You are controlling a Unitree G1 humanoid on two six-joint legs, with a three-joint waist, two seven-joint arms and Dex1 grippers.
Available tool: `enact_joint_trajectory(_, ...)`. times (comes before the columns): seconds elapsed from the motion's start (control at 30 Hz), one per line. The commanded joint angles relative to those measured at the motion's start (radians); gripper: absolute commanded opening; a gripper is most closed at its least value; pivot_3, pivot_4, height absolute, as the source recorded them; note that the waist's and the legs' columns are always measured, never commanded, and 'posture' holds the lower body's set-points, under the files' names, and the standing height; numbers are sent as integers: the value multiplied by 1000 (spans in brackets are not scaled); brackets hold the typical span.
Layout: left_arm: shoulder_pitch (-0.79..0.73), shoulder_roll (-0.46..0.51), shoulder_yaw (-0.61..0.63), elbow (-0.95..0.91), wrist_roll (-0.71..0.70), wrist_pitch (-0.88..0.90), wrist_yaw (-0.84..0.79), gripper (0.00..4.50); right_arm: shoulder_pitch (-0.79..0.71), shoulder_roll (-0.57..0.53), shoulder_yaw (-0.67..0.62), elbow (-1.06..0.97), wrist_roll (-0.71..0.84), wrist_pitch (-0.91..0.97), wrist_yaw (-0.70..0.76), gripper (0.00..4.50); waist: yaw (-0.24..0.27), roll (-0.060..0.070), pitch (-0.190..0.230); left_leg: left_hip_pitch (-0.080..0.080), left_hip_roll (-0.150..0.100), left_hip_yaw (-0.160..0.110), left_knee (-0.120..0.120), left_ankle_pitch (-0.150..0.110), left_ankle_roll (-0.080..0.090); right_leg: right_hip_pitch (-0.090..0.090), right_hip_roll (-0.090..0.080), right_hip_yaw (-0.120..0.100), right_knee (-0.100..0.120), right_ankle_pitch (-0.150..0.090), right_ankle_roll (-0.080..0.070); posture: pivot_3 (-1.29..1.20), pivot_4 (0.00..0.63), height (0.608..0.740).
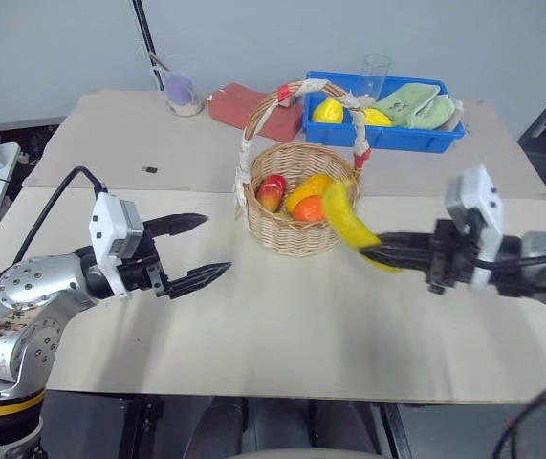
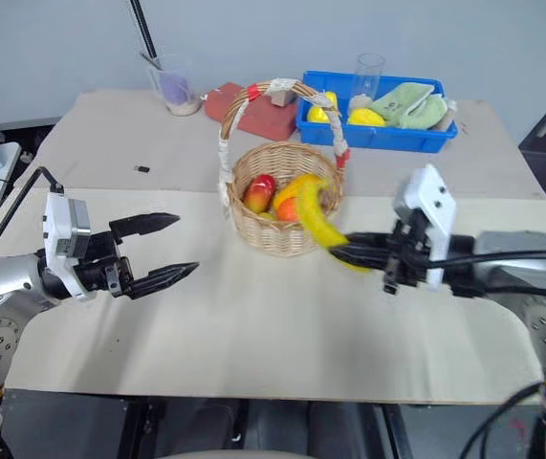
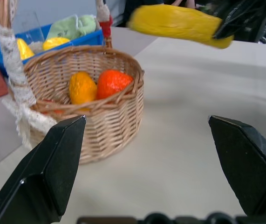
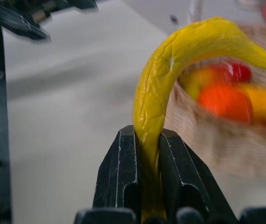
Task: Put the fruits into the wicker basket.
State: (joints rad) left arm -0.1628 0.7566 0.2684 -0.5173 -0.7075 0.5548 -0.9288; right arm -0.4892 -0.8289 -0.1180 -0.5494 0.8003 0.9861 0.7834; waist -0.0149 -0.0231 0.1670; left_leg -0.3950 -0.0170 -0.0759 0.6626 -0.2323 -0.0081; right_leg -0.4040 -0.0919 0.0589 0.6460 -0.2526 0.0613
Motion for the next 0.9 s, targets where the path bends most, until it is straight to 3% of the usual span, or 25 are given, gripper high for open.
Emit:
enact_joint_trajectory(0.03,-23,7,5,-25,-14,-10,12,4500,-92,60,98,101,-100,-60,-51,182,0,0,0,0,0,0,0,0,0,-1,0,0,0,0,0,0,150,711)
enact_joint_trajectory(0.13,-44,7,-5,-28,-16,-15,19,4500,-221,169,192,285,-209,-109,-104,182,1,0,0,-2,-1,0,0,0,0,-2,-1,0,0,0,0,0,150,711)
enact_joint_trajectory(0.37,-77,-5,-20,-32,-23,-16,45,4500,-355,306,234,501,-325,-202,-124,182,-3,0,0,-4,0,-1,-1,0,-1,-7,0,0,2,1,-1,0,150,711)
enact_joint_trajectory(0.43,-81,-10,-26,-32,-23,-18,51,4500,-368,332,228,517,-340,-210,-130,1216,-3,0,0,-6,-1,-1,-1,0,-1,-9,-1,0,3,1,-1,0,150,711)
enact_joint_trajectory(0.7,-116,-37,-35,-13,-45,-10,73,4500,-346,335,183,417,-324,-181,-121,3862,-3,0,0,-11,-1,0,-1,1,-2,-19,0,0,11,1,-1,0,150,711)
enact_joint_trajectory(0.9,-119,-41,-27,-22,-87,7,87,4500,-179,180,95,187,-250,-188,1,3862,4,0,0,-11,-1,-1,-1,1,-2,-18,-1,-1,11,1,-1,0,150,711)
